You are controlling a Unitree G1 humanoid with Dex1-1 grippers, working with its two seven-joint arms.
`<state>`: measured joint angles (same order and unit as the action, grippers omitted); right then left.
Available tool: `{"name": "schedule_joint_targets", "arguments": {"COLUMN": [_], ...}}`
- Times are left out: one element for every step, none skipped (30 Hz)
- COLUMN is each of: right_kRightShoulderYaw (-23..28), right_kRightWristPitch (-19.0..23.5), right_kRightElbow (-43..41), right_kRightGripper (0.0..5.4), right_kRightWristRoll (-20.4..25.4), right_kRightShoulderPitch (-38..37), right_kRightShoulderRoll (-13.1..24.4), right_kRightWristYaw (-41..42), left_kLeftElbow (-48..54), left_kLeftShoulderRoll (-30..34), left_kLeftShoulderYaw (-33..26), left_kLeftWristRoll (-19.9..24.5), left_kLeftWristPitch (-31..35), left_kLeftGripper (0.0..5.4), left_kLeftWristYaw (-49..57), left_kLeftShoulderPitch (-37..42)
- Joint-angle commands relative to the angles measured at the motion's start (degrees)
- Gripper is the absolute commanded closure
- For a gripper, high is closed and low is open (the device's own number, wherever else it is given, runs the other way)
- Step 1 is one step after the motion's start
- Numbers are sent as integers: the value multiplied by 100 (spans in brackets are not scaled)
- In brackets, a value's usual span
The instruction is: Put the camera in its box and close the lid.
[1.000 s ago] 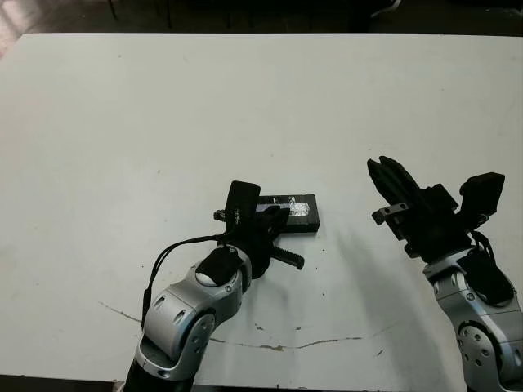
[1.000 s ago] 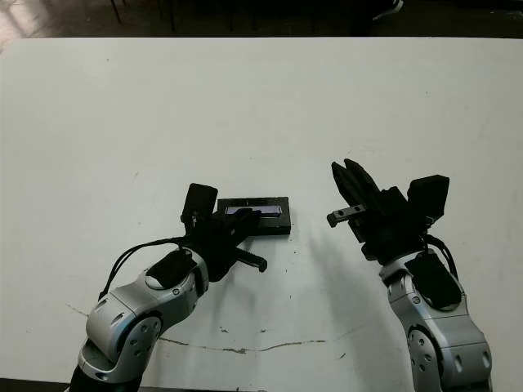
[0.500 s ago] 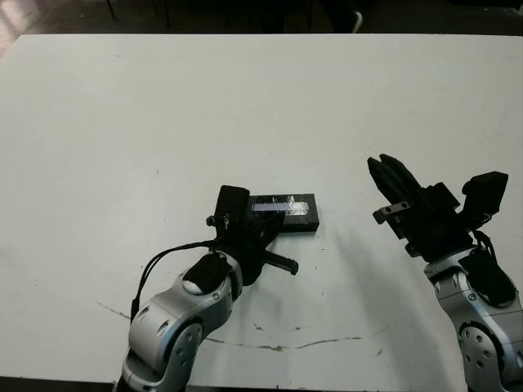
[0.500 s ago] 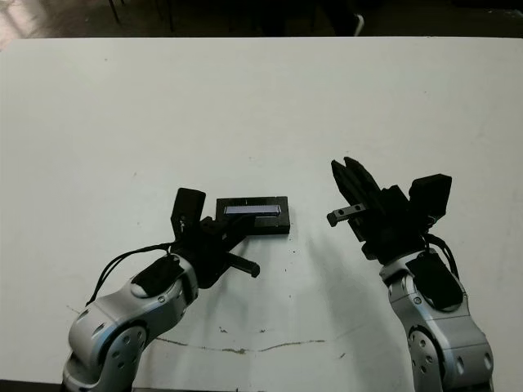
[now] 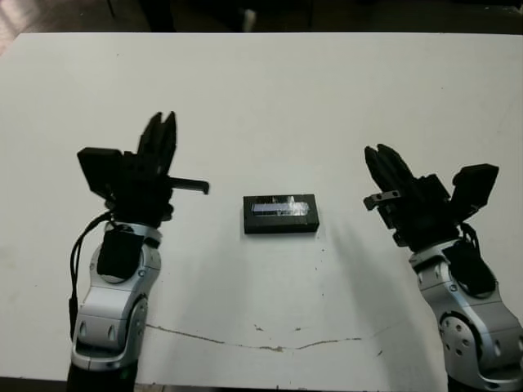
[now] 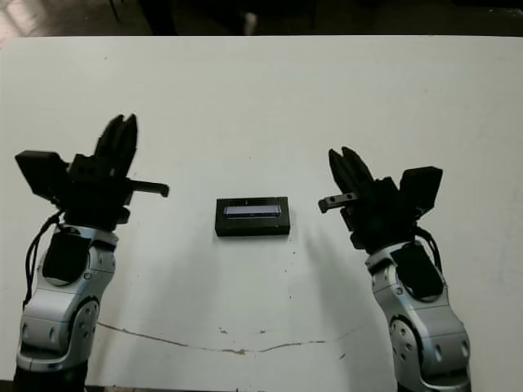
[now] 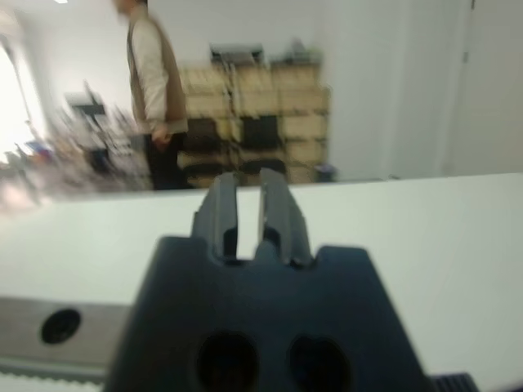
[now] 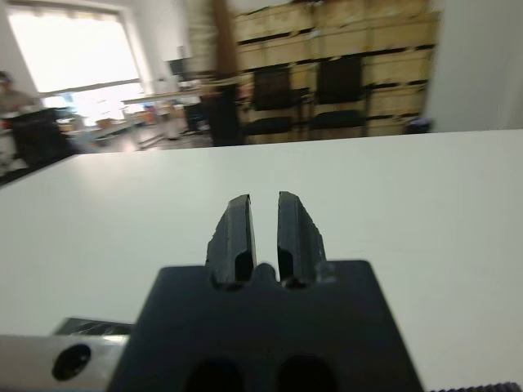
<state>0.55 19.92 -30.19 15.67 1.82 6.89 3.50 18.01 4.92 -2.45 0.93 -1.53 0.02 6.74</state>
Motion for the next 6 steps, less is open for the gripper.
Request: {"name": "schedule_joint_targets", "arguments": {"right_kRightShoulderYaw": [-121,-146,-161,-166,-163,-144], "right_kRightWristPitch": [-250,-317,-372,-417,-449,-461], "right_kRightElbow": [362,458,542,606,656,697], "right_kRightGripper": [540,540,540,540,540,540], "right_kRightWristRoll": [-372,-452,-521,-573,-608,-602], "right_kRightShoulderPitch": [19,43,65,81,98,115], "right_kRightShoulderRoll": [-162,-192,-216,-233,-249,-270], "right_kRightWristYaw": [-188,-200,-204,-199,-192,-175], "left_kLeftElbow": [-481,-521,-549,-564,-570,-574], "left_kLeftShoulderRoll": [10,-27,-61,-81,-107,-129], "left_kLeftShoulderYaw": [-112,-138,-161,-178,-191,-199], "left_kLeftWristRoll": [28,114,192,248,287,320], "left_kLeftWristPitch": [-371,-356,-331,-303,-278,-258], "left_kLeftGripper": [536,536,536,536,536,536], "left_kLeftWristYaw": [-37,-58,-73,-84,-76,-63], "left_kLeftShoulderPitch": [11,14,13,7,0,-7]}}
